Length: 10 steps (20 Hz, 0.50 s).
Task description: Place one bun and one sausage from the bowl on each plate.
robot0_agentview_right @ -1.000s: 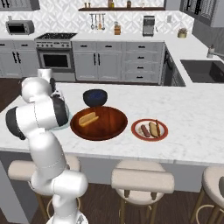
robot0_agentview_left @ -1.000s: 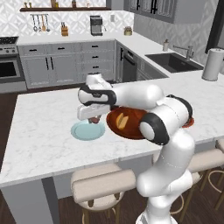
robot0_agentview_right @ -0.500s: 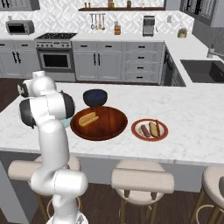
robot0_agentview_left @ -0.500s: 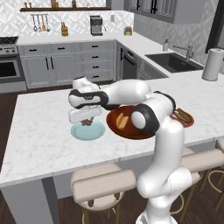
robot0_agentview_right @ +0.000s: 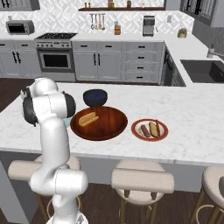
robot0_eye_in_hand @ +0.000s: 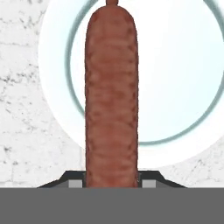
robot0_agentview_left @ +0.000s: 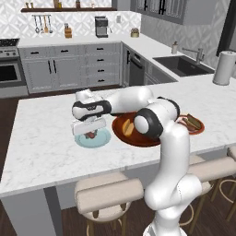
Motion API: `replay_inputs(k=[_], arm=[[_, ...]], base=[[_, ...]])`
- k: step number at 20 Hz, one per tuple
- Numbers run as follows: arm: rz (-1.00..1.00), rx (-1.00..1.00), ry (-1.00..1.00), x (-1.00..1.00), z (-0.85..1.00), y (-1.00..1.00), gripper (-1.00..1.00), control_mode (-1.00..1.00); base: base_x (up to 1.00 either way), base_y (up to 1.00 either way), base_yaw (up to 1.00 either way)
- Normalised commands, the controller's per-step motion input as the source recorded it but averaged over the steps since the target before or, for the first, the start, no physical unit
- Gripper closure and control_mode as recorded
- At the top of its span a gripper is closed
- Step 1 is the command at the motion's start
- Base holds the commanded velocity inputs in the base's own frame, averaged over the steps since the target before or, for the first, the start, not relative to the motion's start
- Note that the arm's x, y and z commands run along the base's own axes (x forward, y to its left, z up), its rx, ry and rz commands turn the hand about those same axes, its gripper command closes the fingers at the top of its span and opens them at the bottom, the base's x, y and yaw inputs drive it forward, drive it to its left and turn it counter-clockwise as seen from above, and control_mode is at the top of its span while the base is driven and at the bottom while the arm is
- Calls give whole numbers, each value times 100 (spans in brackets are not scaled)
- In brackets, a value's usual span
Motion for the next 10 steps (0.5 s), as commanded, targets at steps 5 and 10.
replay_inputs(k=[5, 10], arm=[[-4, 5, 0, 6, -49, 0, 100, -100], [-5, 1, 0, 1, -14, 0, 100, -100]], base=[[0, 0, 0], [0, 0, 0]])
